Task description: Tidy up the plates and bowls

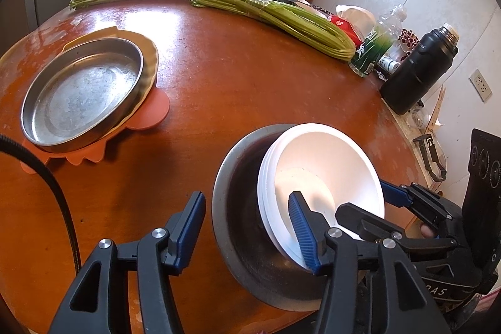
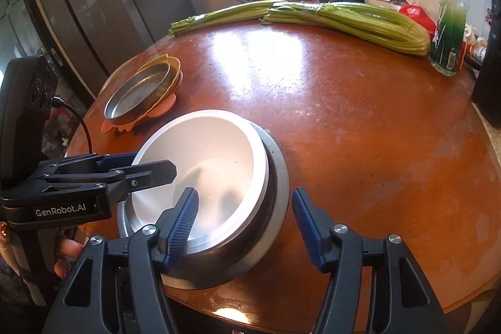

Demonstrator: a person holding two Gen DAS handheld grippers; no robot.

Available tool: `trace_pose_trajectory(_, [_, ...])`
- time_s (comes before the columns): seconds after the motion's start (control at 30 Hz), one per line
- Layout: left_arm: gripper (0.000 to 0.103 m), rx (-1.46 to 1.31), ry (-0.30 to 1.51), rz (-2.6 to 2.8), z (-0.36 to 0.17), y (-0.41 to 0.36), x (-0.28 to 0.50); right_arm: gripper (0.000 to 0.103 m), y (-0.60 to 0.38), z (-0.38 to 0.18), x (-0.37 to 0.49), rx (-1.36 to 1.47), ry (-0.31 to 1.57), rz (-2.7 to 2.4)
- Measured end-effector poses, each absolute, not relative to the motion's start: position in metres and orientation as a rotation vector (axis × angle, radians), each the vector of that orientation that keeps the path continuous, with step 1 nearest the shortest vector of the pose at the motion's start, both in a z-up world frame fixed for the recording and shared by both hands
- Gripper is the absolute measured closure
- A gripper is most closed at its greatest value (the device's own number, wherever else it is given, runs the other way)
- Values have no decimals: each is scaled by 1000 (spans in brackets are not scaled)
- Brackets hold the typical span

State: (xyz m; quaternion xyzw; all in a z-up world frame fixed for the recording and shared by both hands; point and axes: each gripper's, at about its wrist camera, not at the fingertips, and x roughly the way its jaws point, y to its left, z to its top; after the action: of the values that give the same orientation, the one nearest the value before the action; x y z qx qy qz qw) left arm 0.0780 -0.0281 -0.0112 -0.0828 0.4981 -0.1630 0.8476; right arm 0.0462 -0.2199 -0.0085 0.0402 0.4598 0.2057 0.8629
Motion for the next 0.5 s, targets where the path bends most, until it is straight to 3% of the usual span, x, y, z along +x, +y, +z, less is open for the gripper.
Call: trace_pose_trajectory(0.5, [44,-171,1073,-367,-18,-32,82,37,-213,-16,50,82,1004,453])
